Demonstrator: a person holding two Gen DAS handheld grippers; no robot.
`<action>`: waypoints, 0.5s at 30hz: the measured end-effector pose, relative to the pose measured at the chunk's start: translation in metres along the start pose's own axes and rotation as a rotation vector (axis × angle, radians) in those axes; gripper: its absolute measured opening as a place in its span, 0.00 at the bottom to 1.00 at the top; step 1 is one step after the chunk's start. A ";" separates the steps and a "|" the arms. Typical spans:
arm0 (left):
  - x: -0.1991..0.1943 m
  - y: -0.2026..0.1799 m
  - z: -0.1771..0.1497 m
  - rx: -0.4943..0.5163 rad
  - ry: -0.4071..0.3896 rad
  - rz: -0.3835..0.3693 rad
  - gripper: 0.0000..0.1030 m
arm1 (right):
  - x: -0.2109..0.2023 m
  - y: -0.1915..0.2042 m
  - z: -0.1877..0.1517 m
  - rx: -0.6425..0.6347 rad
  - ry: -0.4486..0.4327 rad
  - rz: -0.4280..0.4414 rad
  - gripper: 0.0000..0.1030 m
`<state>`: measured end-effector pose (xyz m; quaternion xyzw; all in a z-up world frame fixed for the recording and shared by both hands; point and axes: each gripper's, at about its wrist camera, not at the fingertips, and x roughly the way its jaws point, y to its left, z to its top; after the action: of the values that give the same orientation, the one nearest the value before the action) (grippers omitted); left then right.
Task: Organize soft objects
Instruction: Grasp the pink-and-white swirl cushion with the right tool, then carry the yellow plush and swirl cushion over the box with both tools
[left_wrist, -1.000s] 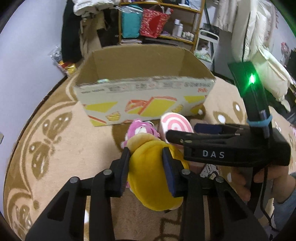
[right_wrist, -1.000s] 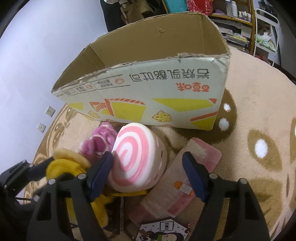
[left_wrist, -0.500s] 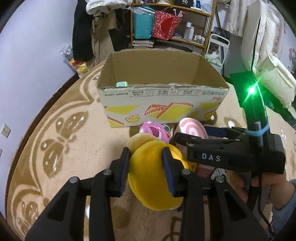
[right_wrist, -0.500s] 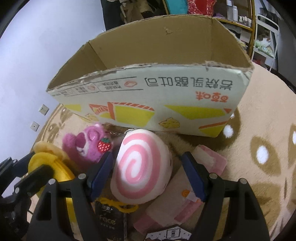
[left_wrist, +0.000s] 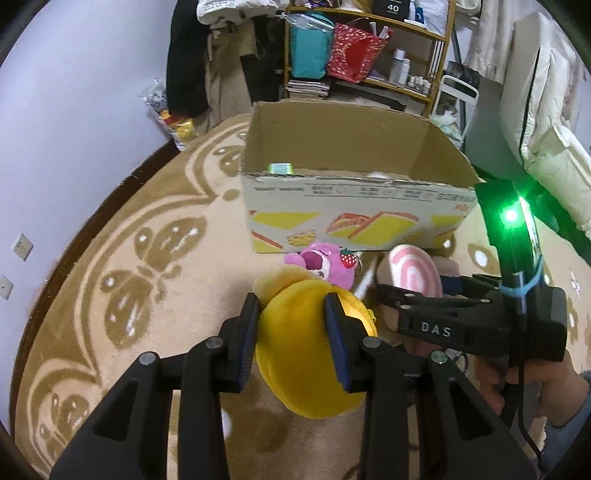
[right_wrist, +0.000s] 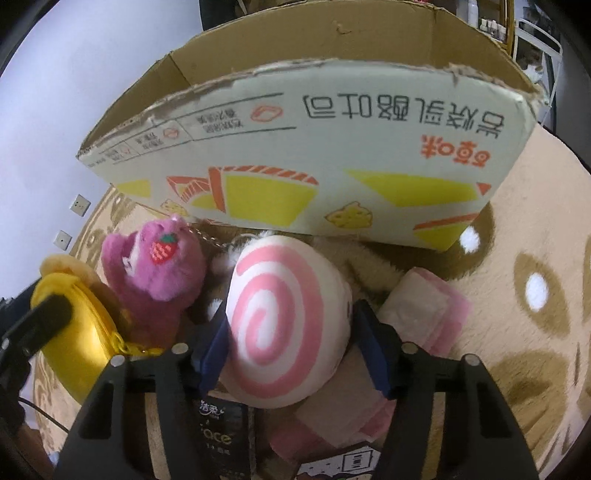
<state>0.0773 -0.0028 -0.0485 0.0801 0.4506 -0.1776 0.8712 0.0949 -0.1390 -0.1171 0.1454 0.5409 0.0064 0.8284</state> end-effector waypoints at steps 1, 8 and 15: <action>0.000 0.001 0.000 0.002 -0.003 0.011 0.32 | 0.001 0.001 0.000 -0.002 -0.001 -0.004 0.63; -0.004 0.004 0.001 0.024 -0.010 0.067 0.32 | 0.001 0.008 -0.002 -0.024 0.003 -0.038 0.44; -0.010 0.018 0.004 0.004 -0.026 0.107 0.32 | -0.014 0.001 -0.004 -0.005 -0.008 0.038 0.39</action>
<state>0.0818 0.0153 -0.0387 0.1033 0.4341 -0.1326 0.8850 0.0852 -0.1397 -0.1056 0.1538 0.5349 0.0229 0.8305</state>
